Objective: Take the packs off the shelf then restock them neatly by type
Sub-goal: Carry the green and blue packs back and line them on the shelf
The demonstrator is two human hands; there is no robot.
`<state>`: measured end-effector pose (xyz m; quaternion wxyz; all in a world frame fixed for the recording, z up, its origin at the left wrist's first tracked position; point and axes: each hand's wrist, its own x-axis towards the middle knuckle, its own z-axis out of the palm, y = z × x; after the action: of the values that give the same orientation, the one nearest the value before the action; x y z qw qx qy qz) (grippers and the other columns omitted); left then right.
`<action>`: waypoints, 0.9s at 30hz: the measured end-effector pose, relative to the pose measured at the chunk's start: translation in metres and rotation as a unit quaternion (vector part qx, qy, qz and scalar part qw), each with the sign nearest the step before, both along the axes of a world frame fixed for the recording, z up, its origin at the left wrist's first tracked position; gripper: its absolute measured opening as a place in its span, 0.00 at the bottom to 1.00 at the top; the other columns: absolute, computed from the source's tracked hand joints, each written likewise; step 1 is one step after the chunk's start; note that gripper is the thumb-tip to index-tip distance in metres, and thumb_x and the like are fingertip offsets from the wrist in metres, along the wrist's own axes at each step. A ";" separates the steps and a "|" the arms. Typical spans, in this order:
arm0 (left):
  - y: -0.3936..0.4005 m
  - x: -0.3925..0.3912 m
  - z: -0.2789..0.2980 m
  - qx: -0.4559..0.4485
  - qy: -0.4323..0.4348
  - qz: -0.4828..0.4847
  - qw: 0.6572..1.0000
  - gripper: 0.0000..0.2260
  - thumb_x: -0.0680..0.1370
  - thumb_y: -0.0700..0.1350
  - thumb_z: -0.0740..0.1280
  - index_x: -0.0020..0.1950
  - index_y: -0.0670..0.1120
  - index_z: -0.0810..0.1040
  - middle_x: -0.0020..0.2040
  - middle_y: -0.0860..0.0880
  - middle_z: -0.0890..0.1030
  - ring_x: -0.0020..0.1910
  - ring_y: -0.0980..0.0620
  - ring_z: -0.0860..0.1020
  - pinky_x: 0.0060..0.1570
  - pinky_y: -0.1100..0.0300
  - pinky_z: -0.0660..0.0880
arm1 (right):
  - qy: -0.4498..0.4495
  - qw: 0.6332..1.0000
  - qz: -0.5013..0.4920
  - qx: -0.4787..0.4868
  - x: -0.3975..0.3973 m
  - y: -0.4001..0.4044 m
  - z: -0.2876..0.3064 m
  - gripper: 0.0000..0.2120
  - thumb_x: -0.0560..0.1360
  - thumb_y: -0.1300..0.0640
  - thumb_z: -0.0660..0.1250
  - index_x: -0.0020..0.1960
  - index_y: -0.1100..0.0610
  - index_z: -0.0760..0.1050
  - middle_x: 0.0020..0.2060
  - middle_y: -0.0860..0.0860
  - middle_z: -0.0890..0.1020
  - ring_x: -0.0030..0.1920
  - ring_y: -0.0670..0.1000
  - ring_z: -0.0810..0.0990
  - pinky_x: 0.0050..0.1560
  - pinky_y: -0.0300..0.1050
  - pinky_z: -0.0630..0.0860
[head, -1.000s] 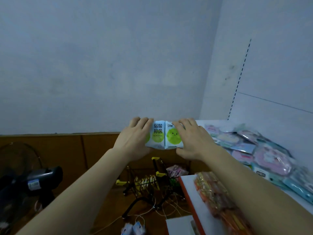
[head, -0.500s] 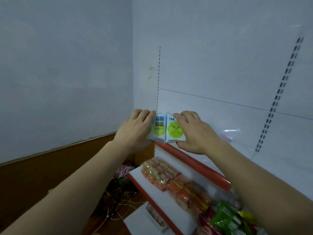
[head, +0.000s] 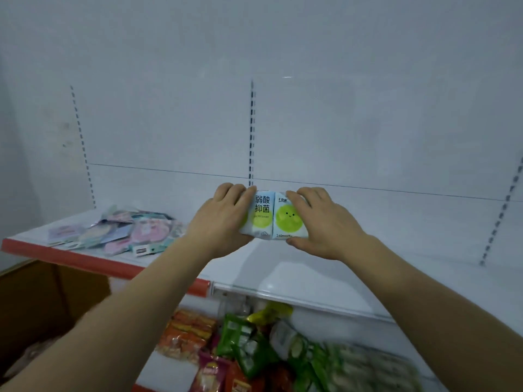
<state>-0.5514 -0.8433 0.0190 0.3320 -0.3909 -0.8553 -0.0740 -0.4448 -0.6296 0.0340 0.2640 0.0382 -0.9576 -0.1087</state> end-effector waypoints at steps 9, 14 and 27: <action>0.191 0.081 -0.013 -0.015 0.011 -0.206 0.978 0.45 0.66 0.60 0.75 0.76 0.42 0.64 0.66 0.44 0.73 0.65 0.41 0.67 0.48 0.43 0.79 | 0.004 0.981 -0.191 -0.011 0.155 0.138 -0.014 0.44 0.72 0.40 0.70 0.79 0.54 0.54 0.72 0.53 0.64 0.72 0.56 0.61 0.56 0.54 0.77; 0.279 0.134 -0.021 -0.022 0.012 -0.322 0.947 0.44 0.68 0.62 0.74 0.77 0.43 0.63 0.66 0.44 0.72 0.66 0.41 0.68 0.49 0.44 0.79 | -0.001 0.956 -0.294 -0.019 0.241 0.184 -0.022 0.43 0.71 0.41 0.70 0.78 0.54 0.56 0.71 0.54 0.66 0.71 0.57 0.63 0.55 0.55 0.78; 0.435 0.294 -0.043 -0.030 -0.015 -0.548 0.836 0.42 0.70 0.63 0.71 0.76 0.42 0.64 0.66 0.44 0.72 0.66 0.41 0.67 0.46 0.45 0.81 | -0.009 0.866 -0.500 -0.023 0.432 0.230 -0.040 0.43 0.70 0.41 0.69 0.78 0.55 0.57 0.70 0.55 0.65 0.70 0.58 0.63 0.58 0.57 0.77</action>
<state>-0.2570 -0.4083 -0.0237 0.2126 -0.8040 -0.5083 -0.2236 -0.0130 -0.3996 -0.0056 0.1665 -0.4503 -0.8532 -0.2038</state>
